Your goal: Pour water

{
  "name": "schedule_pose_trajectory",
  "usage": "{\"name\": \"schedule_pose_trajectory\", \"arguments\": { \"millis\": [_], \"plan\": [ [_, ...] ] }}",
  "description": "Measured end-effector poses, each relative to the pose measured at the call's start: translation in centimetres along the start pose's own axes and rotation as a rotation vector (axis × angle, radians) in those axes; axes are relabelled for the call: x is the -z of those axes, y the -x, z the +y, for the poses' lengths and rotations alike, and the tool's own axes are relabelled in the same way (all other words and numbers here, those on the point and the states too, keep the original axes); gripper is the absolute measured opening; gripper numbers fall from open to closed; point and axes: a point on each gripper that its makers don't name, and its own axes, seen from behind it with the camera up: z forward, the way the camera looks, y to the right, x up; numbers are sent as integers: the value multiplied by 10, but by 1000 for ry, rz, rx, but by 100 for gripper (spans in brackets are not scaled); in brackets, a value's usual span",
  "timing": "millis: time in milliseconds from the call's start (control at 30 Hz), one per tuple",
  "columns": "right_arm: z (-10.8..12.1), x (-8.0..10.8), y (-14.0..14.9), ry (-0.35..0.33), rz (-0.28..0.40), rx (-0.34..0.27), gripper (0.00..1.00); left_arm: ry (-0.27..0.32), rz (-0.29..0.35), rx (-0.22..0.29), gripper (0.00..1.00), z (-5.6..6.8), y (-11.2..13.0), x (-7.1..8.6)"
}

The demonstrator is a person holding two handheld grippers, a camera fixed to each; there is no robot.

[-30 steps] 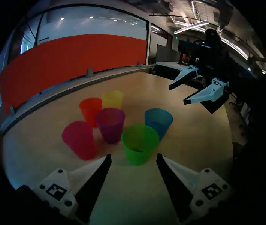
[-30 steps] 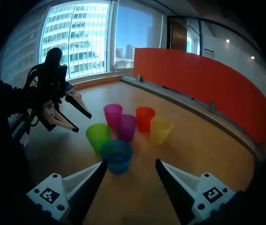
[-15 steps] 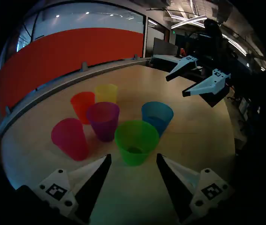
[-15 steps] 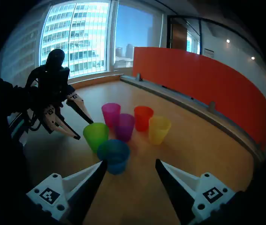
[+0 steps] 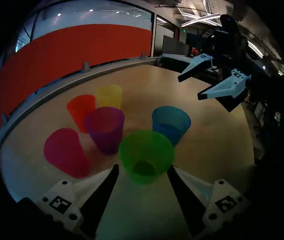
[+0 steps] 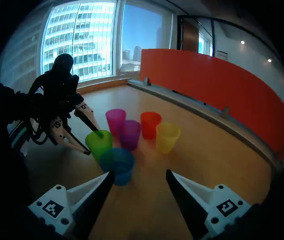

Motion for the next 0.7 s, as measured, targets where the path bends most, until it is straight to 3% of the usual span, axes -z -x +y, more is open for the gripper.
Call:
{"name": "schedule_pose_trajectory", "arguments": {
  "millis": [300,700],
  "plan": [
    [1,-4,2,-2,-6,-6,99,6,-9,-10,89,1,-5,-15],
    [0,-7,4,-9,-10,-7,99,-3,1,-15,89,1,-11,-19]
  ]
}}
